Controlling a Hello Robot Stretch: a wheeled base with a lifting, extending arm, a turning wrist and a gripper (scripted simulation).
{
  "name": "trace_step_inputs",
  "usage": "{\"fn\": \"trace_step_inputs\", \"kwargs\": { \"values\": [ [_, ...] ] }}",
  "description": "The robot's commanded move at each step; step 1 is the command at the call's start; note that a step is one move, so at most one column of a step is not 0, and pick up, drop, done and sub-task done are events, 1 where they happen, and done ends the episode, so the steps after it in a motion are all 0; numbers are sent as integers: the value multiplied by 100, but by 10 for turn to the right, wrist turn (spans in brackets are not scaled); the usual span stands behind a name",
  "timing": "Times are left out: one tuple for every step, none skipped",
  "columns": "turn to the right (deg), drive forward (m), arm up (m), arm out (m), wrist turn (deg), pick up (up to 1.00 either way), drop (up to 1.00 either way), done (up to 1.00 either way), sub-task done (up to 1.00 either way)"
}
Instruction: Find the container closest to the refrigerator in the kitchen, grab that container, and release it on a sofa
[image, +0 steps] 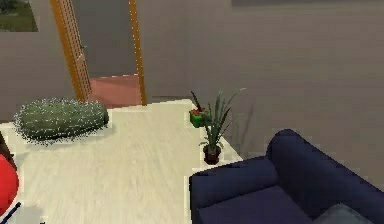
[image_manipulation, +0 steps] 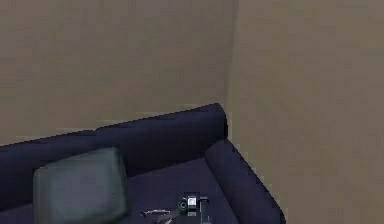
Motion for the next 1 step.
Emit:
{"fn": "trace_step_inputs", "kwargs": {
  "values": [
    [0,0,0,-8,0,0,0,0,0]
  ]
}}
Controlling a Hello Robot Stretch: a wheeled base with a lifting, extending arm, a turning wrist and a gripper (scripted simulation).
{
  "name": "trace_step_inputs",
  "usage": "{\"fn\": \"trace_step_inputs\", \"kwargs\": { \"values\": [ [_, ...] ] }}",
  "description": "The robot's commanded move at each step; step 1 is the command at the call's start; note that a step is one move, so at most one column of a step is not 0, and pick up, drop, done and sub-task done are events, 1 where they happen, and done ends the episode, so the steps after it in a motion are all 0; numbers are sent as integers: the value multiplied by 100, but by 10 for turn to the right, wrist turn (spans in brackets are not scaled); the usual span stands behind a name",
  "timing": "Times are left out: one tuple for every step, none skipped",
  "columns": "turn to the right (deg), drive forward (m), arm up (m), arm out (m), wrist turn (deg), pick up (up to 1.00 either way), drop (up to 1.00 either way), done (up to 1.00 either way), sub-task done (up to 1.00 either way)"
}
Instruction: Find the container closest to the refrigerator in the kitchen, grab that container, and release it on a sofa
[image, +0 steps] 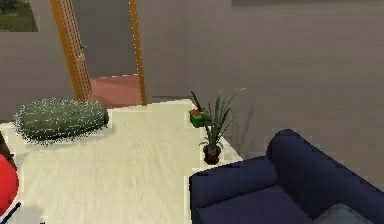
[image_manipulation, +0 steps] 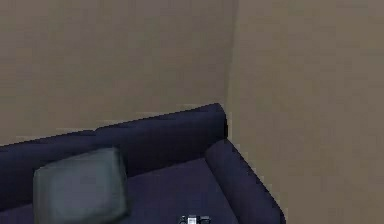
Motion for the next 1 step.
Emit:
{"fn": "trace_step_inputs", "kwargs": {
  "values": [
    [0,0,0,0,0,0,0,100,0]
  ]
}}
